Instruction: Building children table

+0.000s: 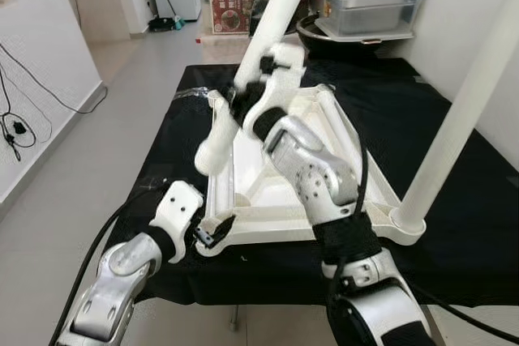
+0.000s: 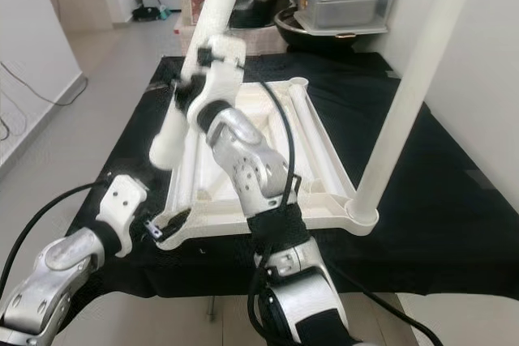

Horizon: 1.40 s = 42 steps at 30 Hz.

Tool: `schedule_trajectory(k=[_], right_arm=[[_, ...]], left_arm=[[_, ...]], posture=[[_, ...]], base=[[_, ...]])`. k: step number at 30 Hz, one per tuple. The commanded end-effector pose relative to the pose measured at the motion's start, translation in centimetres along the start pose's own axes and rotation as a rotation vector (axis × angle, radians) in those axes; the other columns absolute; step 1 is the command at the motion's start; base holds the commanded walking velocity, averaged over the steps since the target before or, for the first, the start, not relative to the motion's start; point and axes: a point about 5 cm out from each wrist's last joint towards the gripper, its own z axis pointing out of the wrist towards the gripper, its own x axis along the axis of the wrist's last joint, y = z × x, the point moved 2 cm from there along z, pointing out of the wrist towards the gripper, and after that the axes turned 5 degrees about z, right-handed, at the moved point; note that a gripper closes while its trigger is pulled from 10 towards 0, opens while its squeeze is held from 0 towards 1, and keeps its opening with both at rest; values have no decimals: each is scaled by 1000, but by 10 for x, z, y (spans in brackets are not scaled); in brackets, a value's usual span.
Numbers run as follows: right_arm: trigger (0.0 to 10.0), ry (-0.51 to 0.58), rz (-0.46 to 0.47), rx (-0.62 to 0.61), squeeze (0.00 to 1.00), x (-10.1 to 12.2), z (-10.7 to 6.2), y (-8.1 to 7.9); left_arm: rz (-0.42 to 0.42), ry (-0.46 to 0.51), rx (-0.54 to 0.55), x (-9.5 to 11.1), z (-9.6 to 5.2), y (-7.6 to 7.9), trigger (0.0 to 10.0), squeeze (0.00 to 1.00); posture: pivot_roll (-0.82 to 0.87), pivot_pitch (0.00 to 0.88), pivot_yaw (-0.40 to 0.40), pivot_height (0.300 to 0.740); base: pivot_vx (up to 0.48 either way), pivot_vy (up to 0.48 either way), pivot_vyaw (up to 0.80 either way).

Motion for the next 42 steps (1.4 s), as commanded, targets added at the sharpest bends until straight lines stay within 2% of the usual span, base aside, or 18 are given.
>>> schedule_trajectory(k=[1,4,5,9,12,17,19,21,24,26,32,33,34,35,42], right_arm=[[0,-3,-47,6,0,-1,-2,-2],[0,-9,-60,-4,0,-3,-3,1],[0,-13,-67,-11,0,-4,-4,2],[0,-19,-56,22,0,-6,-7,0],[0,-22,-50,50,0,-8,-9,-5],[0,-32,-34,157,0,-11,-15,-21],[0,-32,-34,157,0,-11,-15,-21],[0,-43,-32,212,0,-13,-19,-30],[0,-50,-31,225,0,-15,-21,-32],[0,-65,-29,231,0,-20,-22,-33],[0,-71,-26,235,0,-22,-24,-34],[0,-72,-25,238,0,-22,-24,-35],[0,-73,-24,240,0,-22,-24,-35],[0,-74,-25,241,0,-22,-24,-35],[0,-78,-26,243,0,-23,-25,-35]], left_arm=[[43,-6,41,2,1,-10,10000,0],[69,1,92,6,3,-17,10000,0],[84,1,146,9,6,-24,10000,0],[56,10,221,9,9,-34,10000,0],[45,17,217,9,13,-32,10000,0],[15,47,184,13,32,-27,10000,0],[15,47,184,13,32,-27,10000,0],[-5,73,157,18,39,-24,10000,0],[-11,89,132,21,42,-21,10000,0],[-14,111,86,26,47,-12,10000,0],[-14,106,75,23,49,-8,10000,0],[-13,103,72,22,48,-7,5098,0],[-12,103,69,21,48,-7,5098,0],[-5,106,70,20,46,-7,0,0],[17,108,72,19,43,-7,0,0]], posture=[[82,0,-1,740],[79,0,0,740],[79,0,1,740],[76,0,2,740],[65,0,8,740],[44,0,22,740],[44,0,22,740],[40,0,26,740],[39,0,26,740],[40,0,27,740],[39,0,28,740],[42,0,25,740],[42,0,25,740],[45,0,23,740],[50,0,18,740]], base=[[0,0,0],[0,0,0],[0,0,0],[0,0,0],[0,0,0],[0,0,0],[0,0,0],[0,0,0],[0,0,0],[0,0,0],[0,0,0],[0,0,0],[0,0,0],[0,0,0],[0,0,0]])
